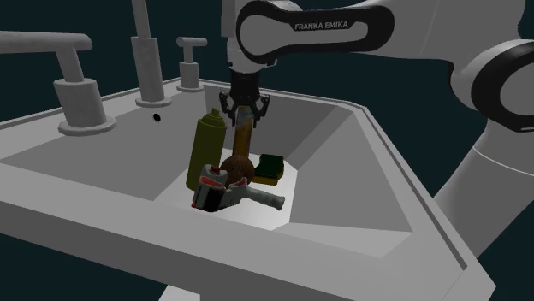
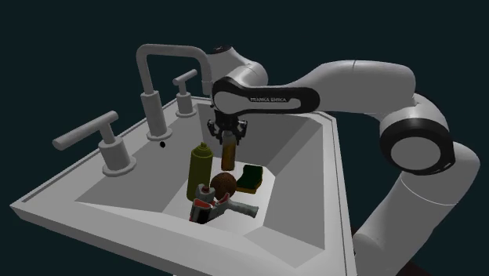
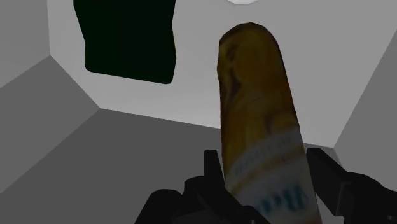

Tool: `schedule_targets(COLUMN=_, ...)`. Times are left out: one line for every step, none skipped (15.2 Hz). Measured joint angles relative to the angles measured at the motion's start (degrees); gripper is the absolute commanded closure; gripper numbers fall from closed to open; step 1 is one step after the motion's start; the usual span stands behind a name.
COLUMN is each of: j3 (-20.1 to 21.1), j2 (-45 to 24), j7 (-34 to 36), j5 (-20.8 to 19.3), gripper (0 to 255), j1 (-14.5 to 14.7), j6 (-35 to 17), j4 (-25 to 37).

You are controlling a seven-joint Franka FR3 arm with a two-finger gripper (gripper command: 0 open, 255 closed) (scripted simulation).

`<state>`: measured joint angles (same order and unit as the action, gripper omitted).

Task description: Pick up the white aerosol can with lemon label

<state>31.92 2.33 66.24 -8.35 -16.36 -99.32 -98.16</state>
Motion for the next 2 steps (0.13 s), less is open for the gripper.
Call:
schedule_targets(j3=0.04, j2=-0.14, j7=-0.05, j5=-0.05, gripper=255, j1=0.03, j6=0.89, j4=1.0)
schedule_targets(j3=0.07, j2=-0.08, j7=-0.07, j5=-0.02, gripper=255, j1=0.05, j6=1.35, j4=1.41)
